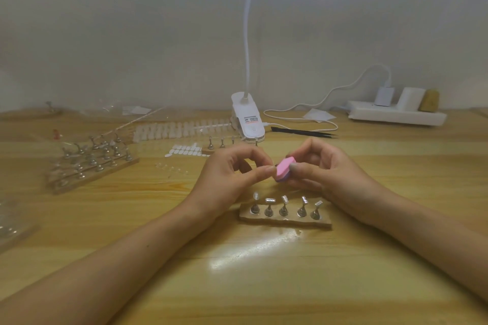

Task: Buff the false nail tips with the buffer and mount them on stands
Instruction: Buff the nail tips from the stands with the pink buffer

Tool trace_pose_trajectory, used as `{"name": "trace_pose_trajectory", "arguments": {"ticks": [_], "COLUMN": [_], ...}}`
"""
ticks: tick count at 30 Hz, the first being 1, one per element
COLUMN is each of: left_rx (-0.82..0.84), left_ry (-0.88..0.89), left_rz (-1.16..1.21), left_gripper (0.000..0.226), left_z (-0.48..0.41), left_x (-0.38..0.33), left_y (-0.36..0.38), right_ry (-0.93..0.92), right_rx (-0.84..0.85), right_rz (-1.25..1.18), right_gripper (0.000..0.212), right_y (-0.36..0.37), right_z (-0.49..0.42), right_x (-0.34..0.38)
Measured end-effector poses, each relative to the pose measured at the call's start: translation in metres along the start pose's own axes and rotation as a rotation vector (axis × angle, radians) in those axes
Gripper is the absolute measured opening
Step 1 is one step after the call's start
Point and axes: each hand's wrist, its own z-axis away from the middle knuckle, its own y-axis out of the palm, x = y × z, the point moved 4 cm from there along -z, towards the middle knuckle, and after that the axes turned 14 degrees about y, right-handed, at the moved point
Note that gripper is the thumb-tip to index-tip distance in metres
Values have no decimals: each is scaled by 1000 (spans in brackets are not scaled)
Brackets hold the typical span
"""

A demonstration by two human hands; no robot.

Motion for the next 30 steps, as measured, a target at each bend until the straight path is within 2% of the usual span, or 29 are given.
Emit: {"name": "trace_pose_trajectory", "arguments": {"ticks": [4,8,11,15,18,20,22,25,28,30], "left_rx": [-35,-4,-8,-11,-20,-46,-3,0,-8,-5], "left_ry": [-23,1,-1,3,17,21,27,32,32,17], "left_rz": [20,-18,-13,-12,-16,-18,-39,-32,-34,-42], "left_gripper": [8,8,6,6,7,8,7,7,9,8], "left_z": [1,-1,0,0,0,0,-1,-1,-1,0], "left_x": [2,0,1,1,0,0,-1,-1,0,1], "left_y": [-1,0,0,-1,-1,-3,-1,0,-1,-1], "right_ry": [28,2,-15,-5,-12,3,-3,-9,8,-5], "right_rx": [33,69,-21,73,-5,49,65,-18,70,-2], "right_rz": [-3,146,9,145,1,92,165,9,132,36], "right_gripper": [16,21,23,23,22,20,20,24,24,23], "right_y": [-1,6,-1,7,0,4,6,-2,5,1], "right_z": [-1,2,2,3,2,3,2,-1,1,1], "right_x": [0,-2,-1,-1,0,-1,-2,-1,-2,-2]}}
